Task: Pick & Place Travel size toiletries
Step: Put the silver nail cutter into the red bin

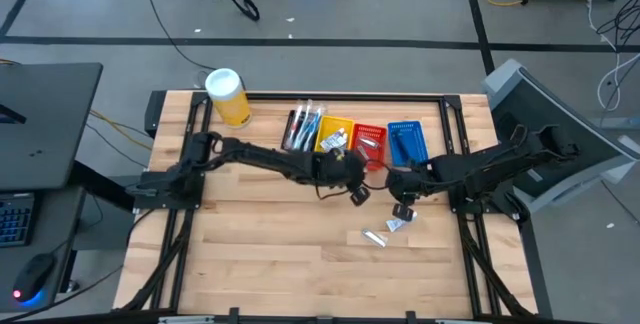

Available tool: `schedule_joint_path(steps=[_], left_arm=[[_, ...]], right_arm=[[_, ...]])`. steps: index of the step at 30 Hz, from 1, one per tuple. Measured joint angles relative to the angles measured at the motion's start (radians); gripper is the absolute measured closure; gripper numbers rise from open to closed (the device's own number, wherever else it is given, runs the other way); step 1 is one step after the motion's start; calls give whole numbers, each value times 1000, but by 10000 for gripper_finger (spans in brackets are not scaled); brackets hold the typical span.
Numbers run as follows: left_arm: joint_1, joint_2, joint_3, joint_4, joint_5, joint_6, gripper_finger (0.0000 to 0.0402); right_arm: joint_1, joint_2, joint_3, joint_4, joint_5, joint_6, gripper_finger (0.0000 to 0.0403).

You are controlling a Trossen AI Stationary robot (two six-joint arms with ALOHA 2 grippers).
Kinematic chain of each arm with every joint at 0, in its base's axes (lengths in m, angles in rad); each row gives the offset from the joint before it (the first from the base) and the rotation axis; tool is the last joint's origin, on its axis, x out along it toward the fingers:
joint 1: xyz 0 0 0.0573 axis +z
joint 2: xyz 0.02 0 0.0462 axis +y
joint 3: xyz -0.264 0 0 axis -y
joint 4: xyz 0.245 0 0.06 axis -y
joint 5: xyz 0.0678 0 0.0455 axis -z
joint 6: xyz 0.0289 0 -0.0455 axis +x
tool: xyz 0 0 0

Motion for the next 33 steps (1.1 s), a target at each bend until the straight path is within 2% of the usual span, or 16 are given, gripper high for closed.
schedule_joint_path(steps=[7,16,22,28,33], left_arm=[[140,-1,0,69,78,88,331],[259,-2,1,167,235,208,313],[291,12,-9,214,269,243,325],[296,71,-8,300,333,262,313],[294,104,-7,320,360,300,308]], right_arm=[[0,1,0,-106,-131,1,347],[-45,1,0,-116,-42,-79,347],[-100,1,0,26,102,-237,347],[-151,2,0,205,109,-417,347],[-170,2,0,326,108,-482,347]])
